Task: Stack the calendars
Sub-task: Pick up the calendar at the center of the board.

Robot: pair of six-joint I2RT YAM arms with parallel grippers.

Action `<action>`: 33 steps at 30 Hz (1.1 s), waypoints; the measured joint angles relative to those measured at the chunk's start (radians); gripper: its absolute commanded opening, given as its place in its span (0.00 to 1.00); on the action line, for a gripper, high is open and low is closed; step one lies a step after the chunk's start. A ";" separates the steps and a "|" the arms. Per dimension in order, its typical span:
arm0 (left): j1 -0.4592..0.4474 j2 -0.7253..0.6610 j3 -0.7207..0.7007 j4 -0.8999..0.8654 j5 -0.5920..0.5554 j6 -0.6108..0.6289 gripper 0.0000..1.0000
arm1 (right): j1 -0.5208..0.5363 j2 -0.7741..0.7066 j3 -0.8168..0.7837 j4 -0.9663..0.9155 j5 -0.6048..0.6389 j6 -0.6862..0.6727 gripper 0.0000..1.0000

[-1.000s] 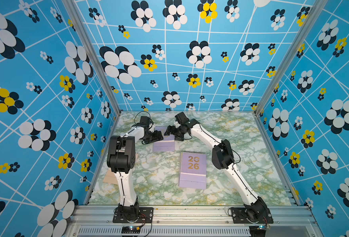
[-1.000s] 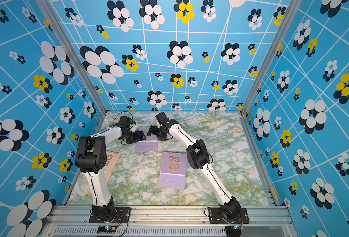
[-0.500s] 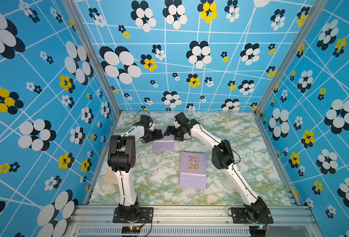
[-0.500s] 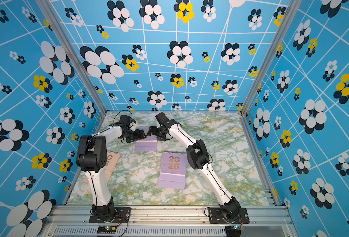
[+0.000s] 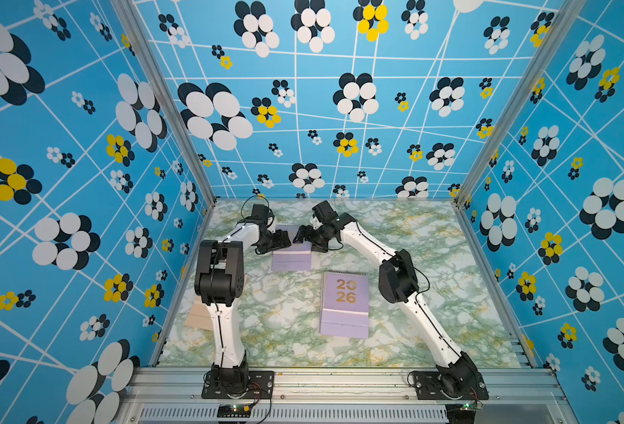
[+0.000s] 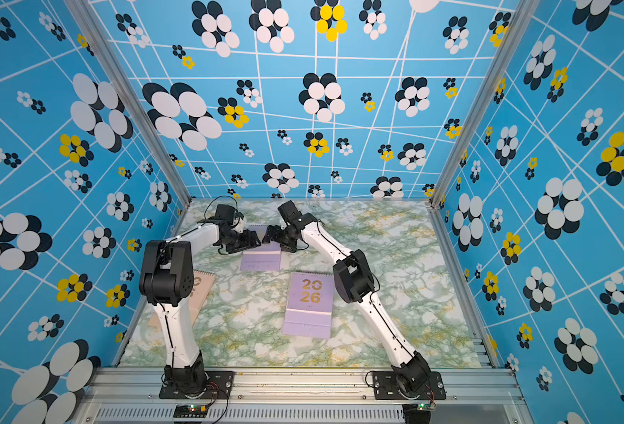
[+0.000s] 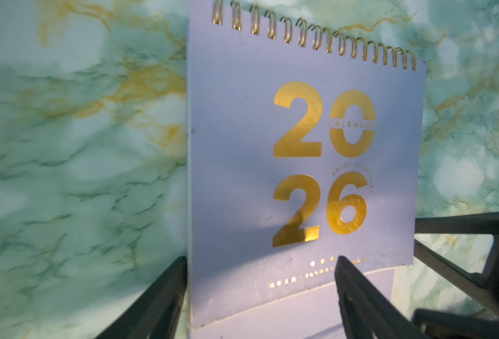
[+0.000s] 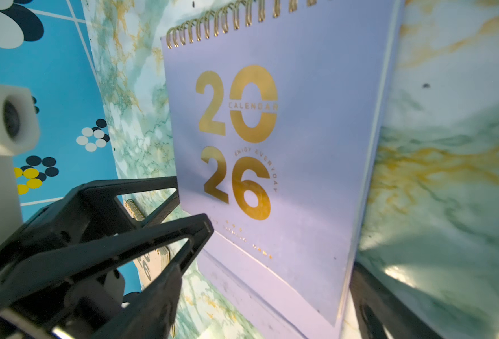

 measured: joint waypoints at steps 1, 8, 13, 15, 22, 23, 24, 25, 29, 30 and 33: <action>0.001 0.000 -0.001 0.001 0.003 0.000 0.78 | 0.000 0.000 0.000 0.001 -0.002 0.000 0.90; 0.028 -0.041 -0.076 0.043 0.069 -0.001 0.73 | -0.001 0.000 -0.001 0.002 -0.006 -0.003 0.89; 0.049 -0.100 -0.137 0.048 0.128 -0.004 0.73 | -0.001 0.000 -0.003 0.003 -0.013 -0.007 0.88; 0.053 -0.127 -0.149 0.050 0.147 -0.004 0.72 | -0.002 0.000 -0.003 0.003 -0.015 -0.008 0.88; 0.058 -0.194 -0.158 0.082 0.187 -0.005 0.66 | -0.004 0.000 -0.005 0.003 -0.026 -0.019 0.88; 0.058 -0.199 -0.161 0.085 0.189 -0.004 0.65 | -0.005 0.000 -0.005 0.003 -0.028 -0.021 0.88; 0.058 -0.203 -0.164 0.088 0.191 -0.005 0.63 | -0.005 0.000 -0.005 0.003 -0.030 -0.022 0.88; 0.059 -0.206 -0.167 0.090 0.192 -0.005 0.61 | -0.006 0.000 -0.006 0.003 -0.031 -0.025 0.88; 0.062 -0.208 -0.169 0.093 0.194 -0.004 0.56 | -0.007 0.000 -0.009 0.004 -0.037 -0.030 0.88; 0.063 -0.208 -0.169 0.093 0.194 -0.004 0.54 | -0.007 0.000 -0.009 0.005 -0.038 -0.030 0.88; 0.064 -0.208 -0.170 0.099 0.208 -0.004 0.54 | -0.009 0.000 -0.011 0.009 -0.050 -0.033 0.88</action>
